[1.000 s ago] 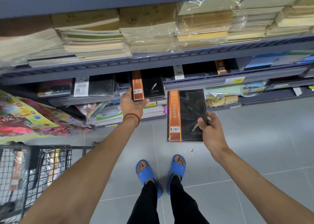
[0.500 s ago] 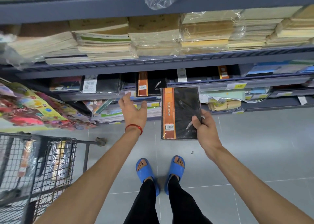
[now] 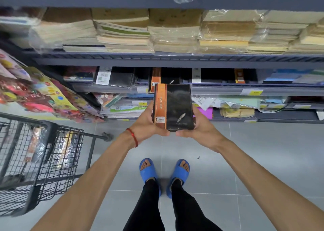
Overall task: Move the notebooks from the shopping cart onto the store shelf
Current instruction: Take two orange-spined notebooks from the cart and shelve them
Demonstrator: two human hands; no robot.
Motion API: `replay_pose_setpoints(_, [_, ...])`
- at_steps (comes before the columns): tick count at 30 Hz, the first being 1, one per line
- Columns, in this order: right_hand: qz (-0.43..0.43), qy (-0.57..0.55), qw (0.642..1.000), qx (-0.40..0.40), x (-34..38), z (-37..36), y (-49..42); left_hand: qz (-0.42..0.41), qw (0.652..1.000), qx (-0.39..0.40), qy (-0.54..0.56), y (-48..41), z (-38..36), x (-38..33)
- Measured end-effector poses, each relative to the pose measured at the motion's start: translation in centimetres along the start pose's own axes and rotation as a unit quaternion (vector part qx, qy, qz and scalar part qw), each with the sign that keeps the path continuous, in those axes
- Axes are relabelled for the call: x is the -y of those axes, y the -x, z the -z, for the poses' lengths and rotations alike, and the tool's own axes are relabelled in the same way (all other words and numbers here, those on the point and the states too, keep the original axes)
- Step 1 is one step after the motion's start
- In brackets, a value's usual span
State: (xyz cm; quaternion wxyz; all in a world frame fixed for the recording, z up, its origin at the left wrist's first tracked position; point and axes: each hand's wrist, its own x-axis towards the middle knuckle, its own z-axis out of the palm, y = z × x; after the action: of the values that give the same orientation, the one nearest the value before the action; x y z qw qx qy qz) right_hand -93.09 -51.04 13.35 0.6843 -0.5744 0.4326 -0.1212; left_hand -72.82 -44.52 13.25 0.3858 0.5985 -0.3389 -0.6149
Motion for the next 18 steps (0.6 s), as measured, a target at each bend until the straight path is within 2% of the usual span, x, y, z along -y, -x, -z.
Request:
replay_pose_setpoints(9, [0.075,0.083,0.984,-0.137,-1.3,-1.7,-4.7,-0.059,0.982,-0.104,-0.143,-3.7,2.2,1.2])
replay_pose_setpoints(12, [0.091,0.102,0.979,-0.150,-1.8,-2.1,-6.6,-0.071,0.979,-0.108,-0.157,-5.3,2.8,1.8])
replay_pose_setpoints(18, [0.073,0.145,0.973,-0.167,-3.5,-2.6,-9.9,-0.082,0.951,-0.123,-0.273,-7.2,4.5,2.7])
